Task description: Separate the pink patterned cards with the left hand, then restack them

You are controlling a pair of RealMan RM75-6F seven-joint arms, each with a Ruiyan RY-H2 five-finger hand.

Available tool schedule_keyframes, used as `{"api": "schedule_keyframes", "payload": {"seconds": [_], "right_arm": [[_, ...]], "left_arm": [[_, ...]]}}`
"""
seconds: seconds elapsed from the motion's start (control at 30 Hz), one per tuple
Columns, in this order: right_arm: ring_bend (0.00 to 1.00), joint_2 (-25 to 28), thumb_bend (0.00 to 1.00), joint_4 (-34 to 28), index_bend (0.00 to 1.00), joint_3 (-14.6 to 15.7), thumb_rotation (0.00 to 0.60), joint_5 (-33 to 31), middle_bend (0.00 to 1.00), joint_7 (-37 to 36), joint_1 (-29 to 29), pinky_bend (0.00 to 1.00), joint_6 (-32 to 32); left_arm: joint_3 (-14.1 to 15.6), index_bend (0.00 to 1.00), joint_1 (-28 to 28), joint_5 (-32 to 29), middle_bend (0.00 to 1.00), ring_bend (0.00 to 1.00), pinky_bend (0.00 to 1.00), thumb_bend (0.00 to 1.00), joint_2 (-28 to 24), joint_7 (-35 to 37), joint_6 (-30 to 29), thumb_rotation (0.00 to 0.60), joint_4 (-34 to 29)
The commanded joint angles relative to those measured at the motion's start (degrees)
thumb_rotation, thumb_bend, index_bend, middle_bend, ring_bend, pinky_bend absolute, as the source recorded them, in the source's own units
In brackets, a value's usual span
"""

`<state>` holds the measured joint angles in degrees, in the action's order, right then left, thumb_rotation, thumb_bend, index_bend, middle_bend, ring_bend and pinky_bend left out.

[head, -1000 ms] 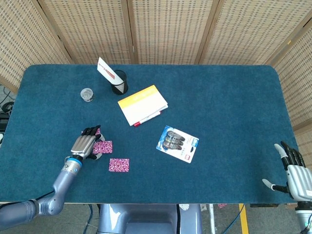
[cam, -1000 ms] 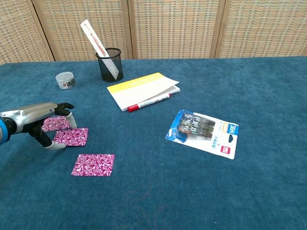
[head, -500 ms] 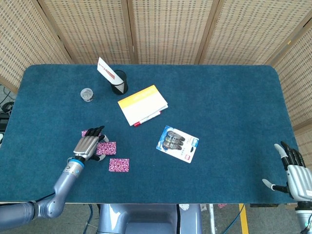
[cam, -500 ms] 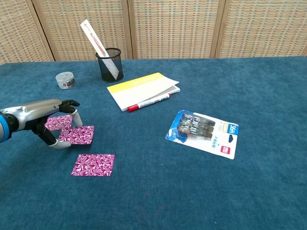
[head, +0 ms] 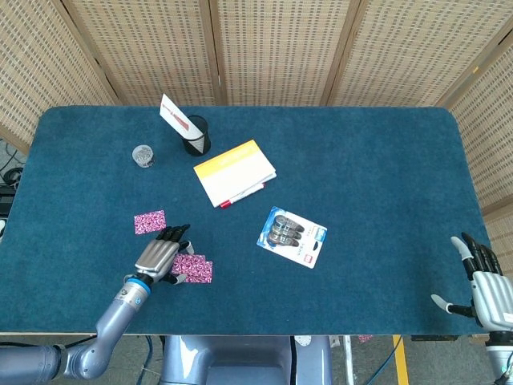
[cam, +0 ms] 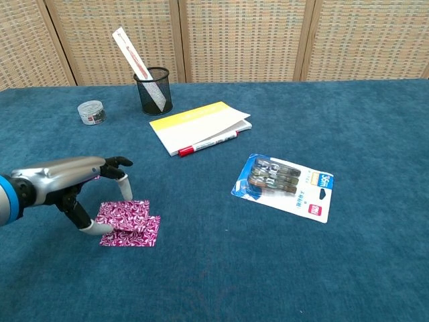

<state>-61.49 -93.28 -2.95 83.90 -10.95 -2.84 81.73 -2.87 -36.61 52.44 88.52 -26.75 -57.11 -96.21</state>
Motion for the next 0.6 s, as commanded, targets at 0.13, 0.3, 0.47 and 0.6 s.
{"api": "schedule_keyframes", "payload": {"seconds": [0.13, 0.3, 0.47, 0.6], "right_arm": [[0.00, 0.02, 0.13, -0.04, 0.00, -0.01, 0.600, -0.01, 0.00, -0.04, 0.01, 0.00, 0.02], [0.00, 0.06, 0.13, -0.02, 0.00, 0.01, 0.600, 0.00, 0.00, -0.21, -0.02, 0.00, -0.05], [0.00, 0.12, 0.13, 0.01, 0.00, 0.05, 0.600, 0.06, 0.00, -0.36, -0.03, 0.00, -0.11], [0.00, 0.13, 0.13, 0.00, 0.00, 0.06, 0.600, 0.08, 0.00, -0.37, -0.03, 0.00, -0.10]], "left_arm": [[0.87, 0.49, 0.18, 0.90, 0.00, 0.00, 0.00, 0.26, 1.50, -0.76, -0.72, 0.600, -0.28], [0.73, 0.49, 0.14, 0.28, 0.00, 0.00, 0.00, 0.26, 2.55, -1.57, -1.37, 0.600, 0.00], [0.01, 0.49, -0.04, -1.02, 0.00, 0.00, 0.00, 0.25, 3.46, -1.46, -1.33, 0.600, 0.25], [-0.13, 0.49, -0.19, -1.62, 0.00, 0.00, 0.00, 0.24, 4.03, -1.56, -1.20, 0.600, 0.60]]}}
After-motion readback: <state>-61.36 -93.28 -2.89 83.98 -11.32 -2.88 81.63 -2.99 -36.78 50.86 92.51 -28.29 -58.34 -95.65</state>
